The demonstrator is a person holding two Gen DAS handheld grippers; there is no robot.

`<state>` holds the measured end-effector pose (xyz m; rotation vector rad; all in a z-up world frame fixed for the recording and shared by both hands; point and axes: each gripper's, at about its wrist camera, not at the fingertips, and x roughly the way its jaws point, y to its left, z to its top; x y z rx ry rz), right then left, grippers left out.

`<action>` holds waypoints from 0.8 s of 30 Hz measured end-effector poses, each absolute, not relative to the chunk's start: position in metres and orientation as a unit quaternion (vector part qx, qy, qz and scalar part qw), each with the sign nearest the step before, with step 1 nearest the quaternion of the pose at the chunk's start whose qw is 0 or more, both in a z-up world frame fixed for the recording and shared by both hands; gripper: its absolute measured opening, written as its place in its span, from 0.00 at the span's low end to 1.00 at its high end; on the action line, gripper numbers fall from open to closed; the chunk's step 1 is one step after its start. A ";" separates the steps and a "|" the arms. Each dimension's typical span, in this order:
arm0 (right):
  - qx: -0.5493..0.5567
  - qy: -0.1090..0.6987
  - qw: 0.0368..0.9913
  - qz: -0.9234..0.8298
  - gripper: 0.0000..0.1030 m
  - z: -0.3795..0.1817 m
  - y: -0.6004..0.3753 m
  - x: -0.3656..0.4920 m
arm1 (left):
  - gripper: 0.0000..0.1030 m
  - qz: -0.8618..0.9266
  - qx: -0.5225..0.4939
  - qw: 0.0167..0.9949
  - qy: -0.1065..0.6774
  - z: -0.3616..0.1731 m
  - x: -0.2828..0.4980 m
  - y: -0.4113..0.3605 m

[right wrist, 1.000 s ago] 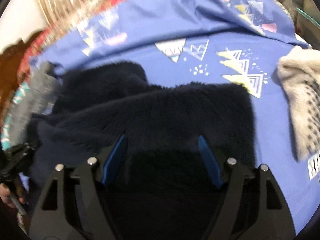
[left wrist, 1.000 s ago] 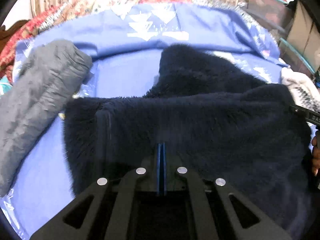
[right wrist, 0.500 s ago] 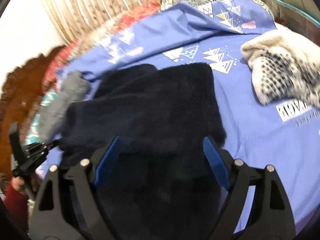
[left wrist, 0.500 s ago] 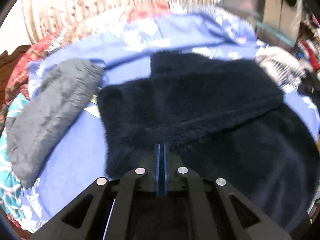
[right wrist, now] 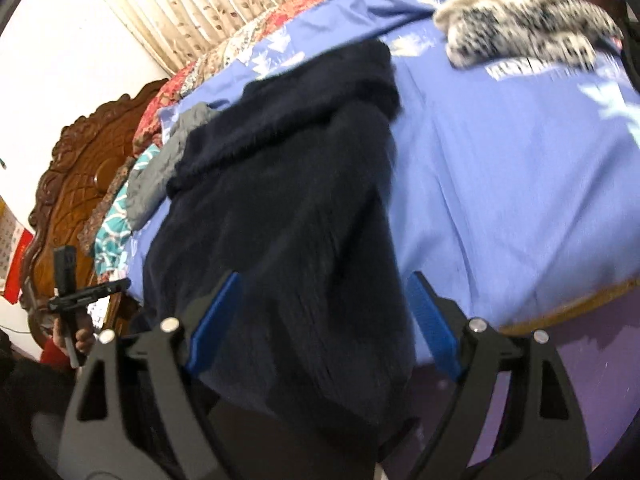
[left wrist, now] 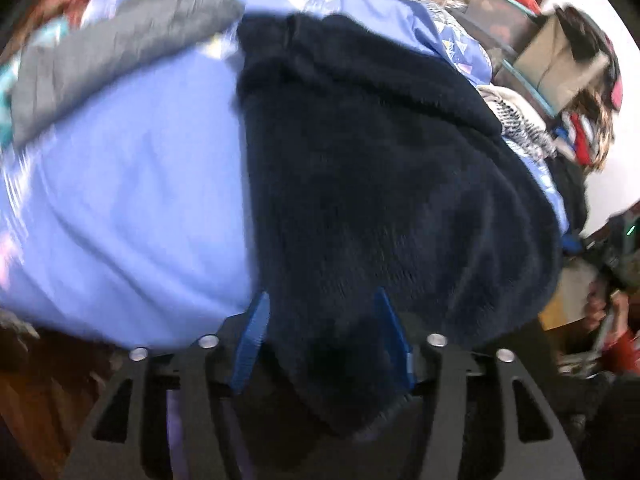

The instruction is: Fold large clothes

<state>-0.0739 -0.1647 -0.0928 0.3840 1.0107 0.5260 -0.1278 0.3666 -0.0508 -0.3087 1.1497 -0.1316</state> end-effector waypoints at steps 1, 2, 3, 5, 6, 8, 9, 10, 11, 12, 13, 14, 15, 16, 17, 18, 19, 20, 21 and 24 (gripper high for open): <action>0.187 0.485 0.818 0.246 0.79 -0.103 -0.165 -0.079 | 0.79 -0.064 -0.163 0.817 0.550 -0.058 -0.128 0.365; 0.197 0.495 0.808 0.251 0.79 -0.113 -0.164 -0.083 | 0.79 -0.070 -0.187 0.804 0.560 -0.068 -0.130 0.365; 0.207 0.503 0.799 0.257 0.79 -0.120 -0.163 -0.085 | 0.79 -0.075 -0.200 0.797 0.565 -0.076 -0.130 0.366; 0.214 0.529 0.774 0.275 0.77 -0.136 -0.153 -0.091 | 0.79 -0.080 -0.211 0.784 0.579 -0.093 -0.136 0.359; 0.210 0.534 0.768 0.285 0.73 -0.140 -0.149 -0.093 | 0.79 -0.083 -0.211 0.778 0.587 -0.099 -0.139 0.355; 0.202 0.532 0.768 0.292 0.49 -0.141 -0.143 -0.103 | 0.79 -0.092 -0.211 0.772 0.593 -0.107 -0.145 0.346; 0.200 0.529 0.772 0.291 0.39 -0.139 -0.143 -0.105 | 0.79 -0.094 -0.207 0.772 0.594 -0.109 -0.147 0.343; 0.204 0.522 0.774 0.294 0.23 -0.135 -0.146 -0.111 | 0.79 -0.092 -0.204 0.774 0.593 -0.109 -0.148 0.342; 0.212 0.514 0.774 0.304 0.15 -0.129 -0.152 -0.118 | 0.79 -0.091 -0.205 0.776 0.590 -0.109 -0.149 0.342; 0.207 0.508 0.778 0.307 0.13 -0.123 -0.155 -0.124 | 0.79 -0.090 -0.212 0.776 0.588 -0.108 -0.150 0.344; 0.190 0.506 0.787 0.297 0.13 -0.119 -0.162 -0.130 | 0.79 -0.089 -0.218 0.775 0.587 -0.107 -0.151 0.345; 0.189 0.510 0.792 0.277 0.12 -0.122 -0.175 -0.134 | 0.79 -0.086 -0.229 0.774 0.584 -0.108 -0.152 0.348; 0.205 0.514 0.790 0.264 0.12 -0.125 -0.187 -0.134 | 0.80 -0.083 -0.236 0.773 0.583 -0.109 -0.152 0.350; 0.237 0.514 0.785 0.250 0.12 -0.131 -0.203 -0.134 | 0.80 -0.080 -0.242 0.772 0.583 -0.112 -0.155 0.355; 0.264 0.510 0.780 0.248 0.13 -0.133 -0.211 -0.135 | 0.80 -0.081 -0.248 0.769 0.583 -0.115 -0.155 0.355; 0.275 0.506 0.777 0.254 0.14 -0.133 -0.210 -0.135 | 0.80 -0.080 -0.253 0.768 0.582 -0.117 -0.157 0.356; 0.274 0.503 0.777 0.261 0.18 -0.130 -0.205 -0.136 | 0.80 -0.080 -0.253 0.769 0.581 -0.118 -0.158 0.356; 0.262 0.500 0.781 0.268 0.32 -0.127 -0.195 -0.137 | 0.80 -0.080 -0.249 0.770 0.581 -0.117 -0.158 0.355; 0.250 0.502 0.781 0.274 0.43 -0.125 -0.188 -0.137 | 0.80 -0.083 -0.246 0.770 0.582 -0.116 -0.158 0.353; 0.208 0.511 0.782 0.291 0.75 -0.125 -0.167 -0.135 | 0.80 -0.101 -0.262 0.769 0.574 -0.111 -0.158 0.353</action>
